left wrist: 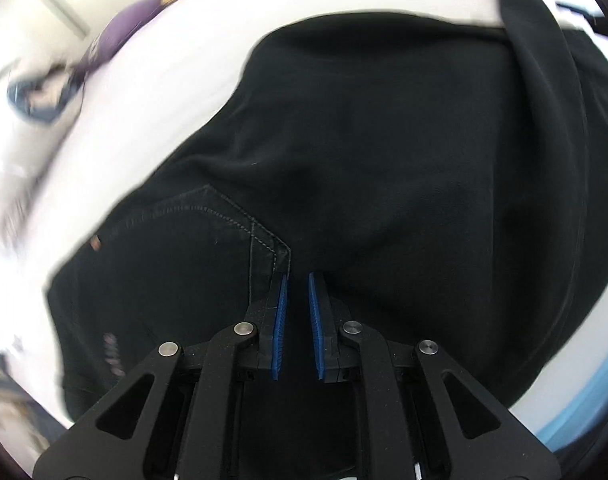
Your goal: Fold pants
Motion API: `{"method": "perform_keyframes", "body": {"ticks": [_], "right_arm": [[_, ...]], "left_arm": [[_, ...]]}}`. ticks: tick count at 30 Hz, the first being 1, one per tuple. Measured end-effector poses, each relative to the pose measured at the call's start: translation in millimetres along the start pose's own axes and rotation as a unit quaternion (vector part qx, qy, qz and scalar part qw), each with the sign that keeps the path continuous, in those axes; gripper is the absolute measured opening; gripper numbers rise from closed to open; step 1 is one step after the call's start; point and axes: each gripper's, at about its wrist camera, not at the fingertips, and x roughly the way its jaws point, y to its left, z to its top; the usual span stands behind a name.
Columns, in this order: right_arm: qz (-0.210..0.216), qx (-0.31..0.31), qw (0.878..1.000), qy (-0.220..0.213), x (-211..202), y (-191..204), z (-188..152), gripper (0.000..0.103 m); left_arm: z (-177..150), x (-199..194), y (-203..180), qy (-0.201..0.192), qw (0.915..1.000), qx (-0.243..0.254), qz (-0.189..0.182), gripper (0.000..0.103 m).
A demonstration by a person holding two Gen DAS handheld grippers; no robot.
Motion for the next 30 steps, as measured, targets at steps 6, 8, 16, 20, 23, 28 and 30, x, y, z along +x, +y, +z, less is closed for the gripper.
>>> {"method": "perform_keyframes", "body": {"ticks": [6,8,16,20,23,28,30], "right_arm": [[0.021,0.080,0.997,0.014,30.6,-35.7,30.2,0.055],[0.029,0.081,0.996,0.015,37.7,-35.1,27.7,0.046],[0.002,0.003,1.000,0.004,20.2,15.9,29.0,0.005],[-0.023,-0.022,0.999,0.001,-9.4,48.7,35.8,0.005],[-0.061,0.002,0.998,0.015,-30.3,52.1,37.0,0.005],[-0.101,-0.044,0.994,0.006,-50.9,59.8,30.2,0.005],[-0.047,-0.003,0.999,-0.005,-59.0,50.2,29.5,0.005]], "left_arm": [[13.8,3.4,4.0,0.014,0.9997,-0.015,-0.011,0.011],[10.9,0.5,-3.5,0.015,0.9997,-0.016,-0.009,0.011],[-3.8,-1.5,-10.1,0.011,0.9998,-0.016,0.000,0.011],[-5.2,-1.7,-22.1,0.011,0.9998,-0.015,0.002,0.011],[-7.8,0.4,-18.5,0.010,0.9998,-0.016,0.001,0.011],[-8.8,-0.5,-15.6,0.007,0.9998,-0.016,0.004,0.011],[-9.5,-2.0,-17.0,0.006,0.9998,-0.016,0.006,0.011]]}}
